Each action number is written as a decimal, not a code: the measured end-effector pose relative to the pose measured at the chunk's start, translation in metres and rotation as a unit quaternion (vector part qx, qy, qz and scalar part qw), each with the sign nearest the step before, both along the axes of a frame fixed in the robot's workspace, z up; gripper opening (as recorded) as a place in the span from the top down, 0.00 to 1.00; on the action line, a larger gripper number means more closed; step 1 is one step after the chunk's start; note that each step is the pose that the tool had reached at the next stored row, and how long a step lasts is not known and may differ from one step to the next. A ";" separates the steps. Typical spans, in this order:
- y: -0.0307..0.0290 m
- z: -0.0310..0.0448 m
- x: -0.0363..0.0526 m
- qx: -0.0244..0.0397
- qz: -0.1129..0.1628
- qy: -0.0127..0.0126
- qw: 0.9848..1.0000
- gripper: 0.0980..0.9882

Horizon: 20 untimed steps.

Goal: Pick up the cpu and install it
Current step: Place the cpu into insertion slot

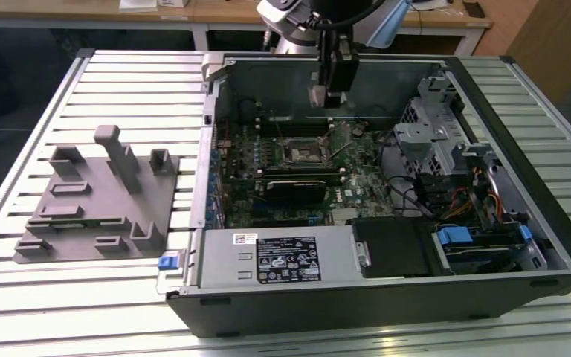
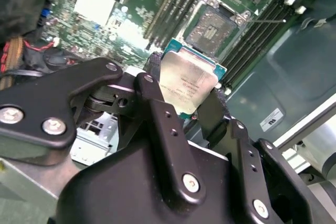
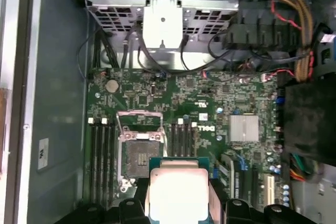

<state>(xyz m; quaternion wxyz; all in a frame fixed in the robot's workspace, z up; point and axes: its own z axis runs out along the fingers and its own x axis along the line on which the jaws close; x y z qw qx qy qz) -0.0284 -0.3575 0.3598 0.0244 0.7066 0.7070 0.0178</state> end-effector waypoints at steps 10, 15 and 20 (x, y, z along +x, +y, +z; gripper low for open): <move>0.0055 -0.0165 -0.0014 0.000 0.000 0.001 1.000 0.51; 0.0055 -0.0203 -0.0016 0.000 0.000 0.001 1.000 0.51; 0.0055 -0.0237 -0.0017 -0.001 0.000 0.001 1.000 0.51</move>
